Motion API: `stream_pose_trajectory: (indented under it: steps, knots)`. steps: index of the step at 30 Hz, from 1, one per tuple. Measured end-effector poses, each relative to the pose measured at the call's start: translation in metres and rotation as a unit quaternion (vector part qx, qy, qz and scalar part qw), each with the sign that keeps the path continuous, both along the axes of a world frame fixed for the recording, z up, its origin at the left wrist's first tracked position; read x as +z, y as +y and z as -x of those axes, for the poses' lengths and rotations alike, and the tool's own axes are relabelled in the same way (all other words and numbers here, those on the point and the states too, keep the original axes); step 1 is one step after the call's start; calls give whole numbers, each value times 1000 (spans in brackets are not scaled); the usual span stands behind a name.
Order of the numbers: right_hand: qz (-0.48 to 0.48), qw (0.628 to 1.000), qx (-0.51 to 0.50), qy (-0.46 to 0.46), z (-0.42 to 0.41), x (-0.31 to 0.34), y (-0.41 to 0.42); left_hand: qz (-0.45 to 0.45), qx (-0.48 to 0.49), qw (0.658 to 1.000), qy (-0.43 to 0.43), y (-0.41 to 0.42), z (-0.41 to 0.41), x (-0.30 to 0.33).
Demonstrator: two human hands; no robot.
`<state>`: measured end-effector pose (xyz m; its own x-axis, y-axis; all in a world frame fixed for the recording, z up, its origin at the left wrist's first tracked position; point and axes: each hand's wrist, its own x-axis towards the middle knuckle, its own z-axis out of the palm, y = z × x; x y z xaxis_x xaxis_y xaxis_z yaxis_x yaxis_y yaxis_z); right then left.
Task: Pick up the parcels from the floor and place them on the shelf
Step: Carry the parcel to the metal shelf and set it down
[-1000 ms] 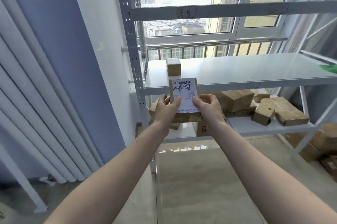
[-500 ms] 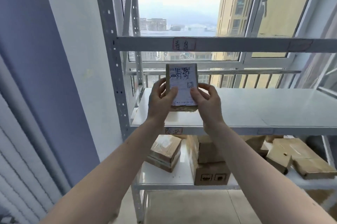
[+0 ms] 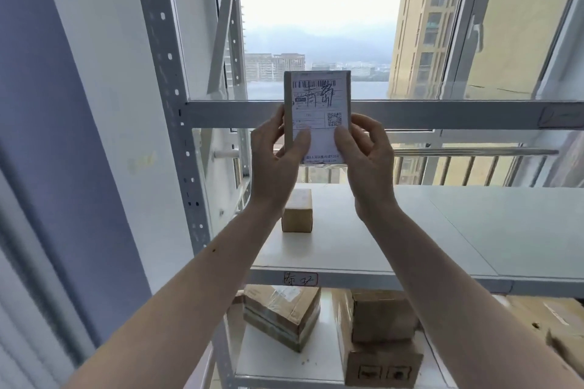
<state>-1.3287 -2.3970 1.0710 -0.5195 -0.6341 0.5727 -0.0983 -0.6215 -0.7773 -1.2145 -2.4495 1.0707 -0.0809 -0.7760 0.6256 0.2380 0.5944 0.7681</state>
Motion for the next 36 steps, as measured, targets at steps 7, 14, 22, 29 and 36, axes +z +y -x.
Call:
stream_pose_trajectory:
  steps: [7, 14, 22, 29, 36]
  knots:
    - [-8, 998, -26, 58, 16, 31, -30, 27, 4, 999, -38, -30, 5, 30]
    - [-10, 994, -6, 108, 23, 48, -50, 85, -7, 994, -61, -50, 5, 48]
    - [-87, 961, -9, 262, 45, 71, -66, 92, 40, 984, -145, -89, -1, 70]
    - [-83, 930, -142, 329, 61, 81, -83, 82, 27, 983, -162, -111, 0, 85]
    - [-120, 914, -106, 373, 72, 105, -100, 127, 20, 961, -246, -135, 4, 98]
